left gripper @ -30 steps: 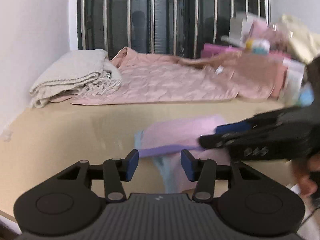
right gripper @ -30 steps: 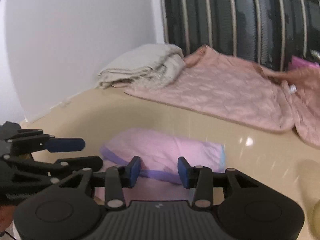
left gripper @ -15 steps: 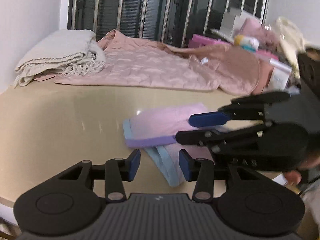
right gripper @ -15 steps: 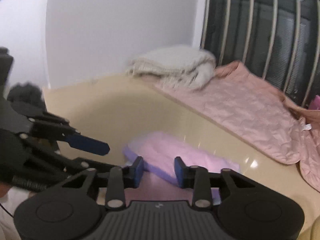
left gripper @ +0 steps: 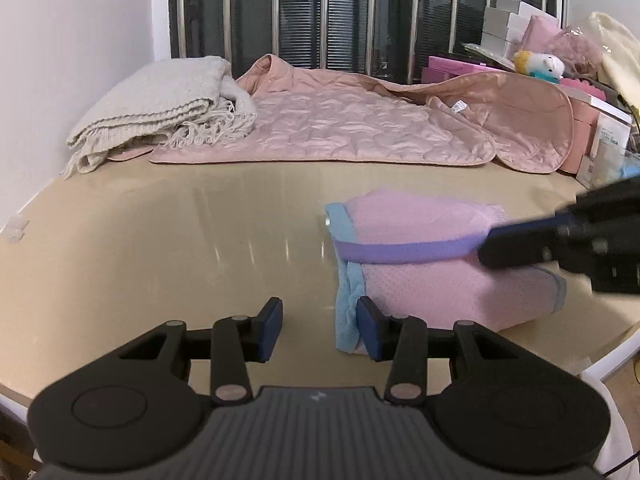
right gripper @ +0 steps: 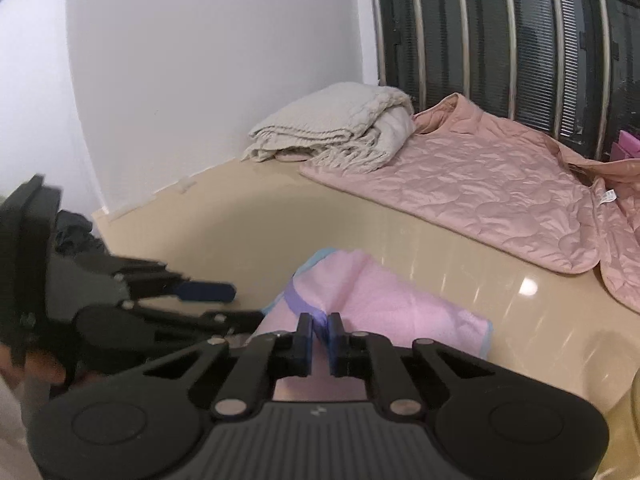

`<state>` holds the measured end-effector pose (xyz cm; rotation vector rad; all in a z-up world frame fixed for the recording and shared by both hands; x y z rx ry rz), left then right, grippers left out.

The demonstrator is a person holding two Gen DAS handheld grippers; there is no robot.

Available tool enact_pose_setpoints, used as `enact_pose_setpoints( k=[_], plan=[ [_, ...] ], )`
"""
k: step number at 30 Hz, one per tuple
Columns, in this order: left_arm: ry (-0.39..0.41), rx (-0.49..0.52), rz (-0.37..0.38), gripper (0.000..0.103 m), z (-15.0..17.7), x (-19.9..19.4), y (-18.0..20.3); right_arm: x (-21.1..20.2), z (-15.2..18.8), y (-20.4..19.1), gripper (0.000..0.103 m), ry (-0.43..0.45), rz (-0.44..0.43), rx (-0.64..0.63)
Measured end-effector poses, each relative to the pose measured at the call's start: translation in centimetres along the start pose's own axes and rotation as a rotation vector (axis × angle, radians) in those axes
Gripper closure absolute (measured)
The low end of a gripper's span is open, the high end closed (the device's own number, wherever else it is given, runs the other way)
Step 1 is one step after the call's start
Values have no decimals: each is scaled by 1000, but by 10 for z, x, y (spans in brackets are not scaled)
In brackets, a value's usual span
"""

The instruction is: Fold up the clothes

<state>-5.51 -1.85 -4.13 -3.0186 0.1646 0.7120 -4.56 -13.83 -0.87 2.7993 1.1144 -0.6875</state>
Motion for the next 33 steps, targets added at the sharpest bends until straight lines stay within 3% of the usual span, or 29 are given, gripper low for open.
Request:
enact_pose_setpoints(
  k=[5, 6, 7, 8, 10, 14, 19, 22, 26, 29, 33],
  plan=[
    [18, -223, 146, 61, -36, -7, -14, 0, 22, -5, 92, -8, 22, -12],
    [35, -247, 185, 61, -47, -6, -11, -2, 23, -7, 82, 2, 22, -15],
    [56, -248, 220, 61, -57, -4, -6, -3, 22, -8, 66, 9, 20, -14],
    [80, -236, 253, 61, -65, 1, 2, -8, 20, -7, 59, 19, 31, -14],
    [77, -206, 290, 61, -68, 18, 16, -17, 16, -5, 56, 38, 52, -15],
    [-48, -217, 276, 66, -46, 49, 27, -36, 3, 19, 58, 95, 144, 64],
    [-22, -157, 225, 64, -31, 40, 26, -16, 3, 47, 61, 102, 242, 154],
    [-24, -197, 219, 60, -29, 32, 12, 9, 24, 40, 64, 20, 230, 120],
    [-38, -207, 110, 57, -30, 30, -9, -6, 30, 46, 62, 53, 328, 102],
    [-25, -227, 88, 48, -33, 24, -9, -17, 28, 49, 42, 111, 321, 196],
    [-48, -187, 56, 46, -29, 30, 1, -10, 34, 43, 40, 119, 311, 222]
  ],
)
Point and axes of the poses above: each gripper's, at about its wrist camera, not at the fingertips, and x roughly the way its jaws point, y to its right, z to its underside, the point moved 9 cm from there along x, roughly the way its jaws point, and after that the axes turned 11 degrees about y, right-handed, at the moved point
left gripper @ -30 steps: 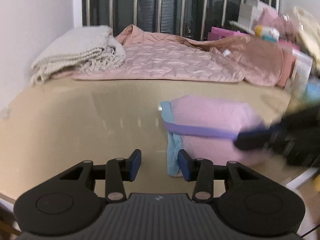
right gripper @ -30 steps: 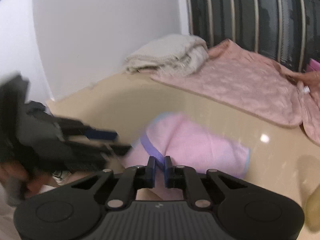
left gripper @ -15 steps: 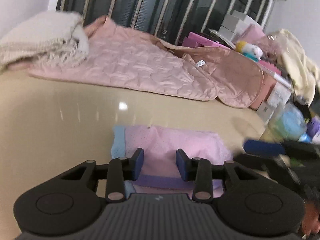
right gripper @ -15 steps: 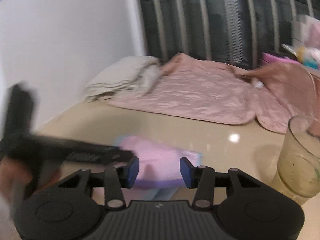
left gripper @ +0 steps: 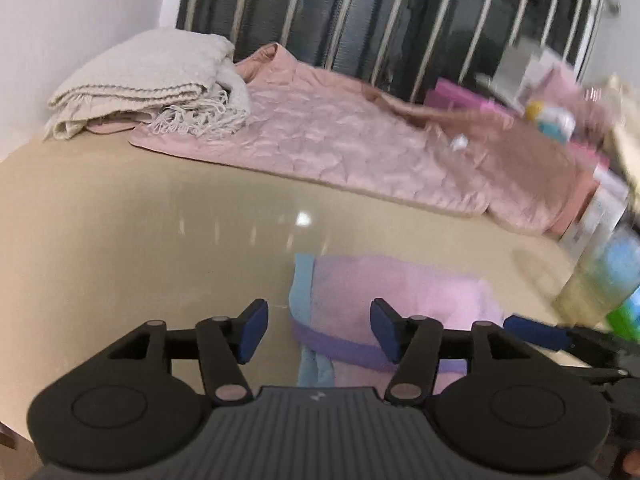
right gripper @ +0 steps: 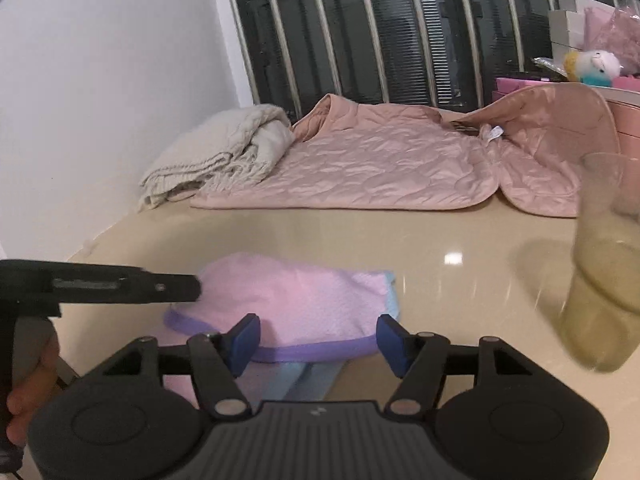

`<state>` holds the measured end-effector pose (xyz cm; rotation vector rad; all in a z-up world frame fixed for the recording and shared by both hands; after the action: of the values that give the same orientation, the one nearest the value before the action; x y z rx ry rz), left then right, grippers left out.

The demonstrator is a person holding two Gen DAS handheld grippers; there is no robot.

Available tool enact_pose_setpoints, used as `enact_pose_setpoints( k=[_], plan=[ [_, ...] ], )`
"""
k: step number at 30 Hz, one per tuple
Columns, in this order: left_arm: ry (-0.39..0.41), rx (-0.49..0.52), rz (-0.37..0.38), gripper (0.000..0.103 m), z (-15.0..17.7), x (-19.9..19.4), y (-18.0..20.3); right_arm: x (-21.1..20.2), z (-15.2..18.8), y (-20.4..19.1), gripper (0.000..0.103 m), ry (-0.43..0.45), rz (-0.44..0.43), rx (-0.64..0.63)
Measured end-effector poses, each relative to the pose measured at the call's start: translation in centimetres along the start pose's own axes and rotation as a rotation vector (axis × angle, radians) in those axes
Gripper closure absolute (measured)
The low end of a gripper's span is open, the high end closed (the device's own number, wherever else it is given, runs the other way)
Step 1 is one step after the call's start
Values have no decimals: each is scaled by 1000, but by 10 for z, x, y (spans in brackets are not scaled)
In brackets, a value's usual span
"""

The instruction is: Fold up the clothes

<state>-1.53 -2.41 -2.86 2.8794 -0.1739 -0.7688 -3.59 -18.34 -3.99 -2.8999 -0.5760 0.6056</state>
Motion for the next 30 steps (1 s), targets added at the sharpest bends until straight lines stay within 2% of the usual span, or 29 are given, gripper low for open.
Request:
enact_pose_setpoints(
  k=[2, 3, 5, 6, 7, 9, 11, 13, 17, 23, 26, 30],
  plan=[
    [-24, -17, 3, 54, 5, 2, 1, 1, 5, -4, 42, 8, 0, -11],
    [-25, -21, 6, 56, 6, 2, 1, 1, 7, -6, 47, 17, -2, -14],
    [-37, -34, 34, 70, 8, 0, 3, 1, 10, -9, 50, 35, -5, -17],
    [-44, -41, 48, 72, 9, 0, 4, 1, 11, -9, 56, 42, -10, -5],
    [-48, -47, 59, 76, 10, -1, 4, 1, 13, -9, 69, 44, -27, 19],
    [-55, -61, 76, 80, 10, -1, 5, -1, 14, -13, 85, 48, -45, 48],
    [-59, -93, 97, 91, 10, -1, 4, -3, 14, -17, 90, 53, -51, 61],
    [-48, -122, 115, 95, 8, -2, 4, -5, 8, -18, 95, 70, -43, 59],
    [12, -147, 145, 97, -13, -5, 5, -10, -5, -21, 98, 106, -27, 53],
    [106, -123, 191, 97, -63, -6, 19, -9, -52, -21, 98, 177, -6, -14],
    [142, -131, 219, 97, -98, 1, 24, -7, -86, -18, 98, 221, 11, -40],
    [209, -128, 253, 97, -160, 10, 36, 7, -138, -15, 98, 273, 34, -76]
  ],
)
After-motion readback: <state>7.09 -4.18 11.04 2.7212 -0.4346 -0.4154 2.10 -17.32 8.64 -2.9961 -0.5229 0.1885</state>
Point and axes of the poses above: each gripper's, at about its wrist camera, not at the fingertips, and x roughly the way its jaws point, y to its right, z to its underside, the point moved 9 cm from there along x, roughly the way its jaws point, and after that the axes turned 11 degrees about y, right-handed, at the moved point
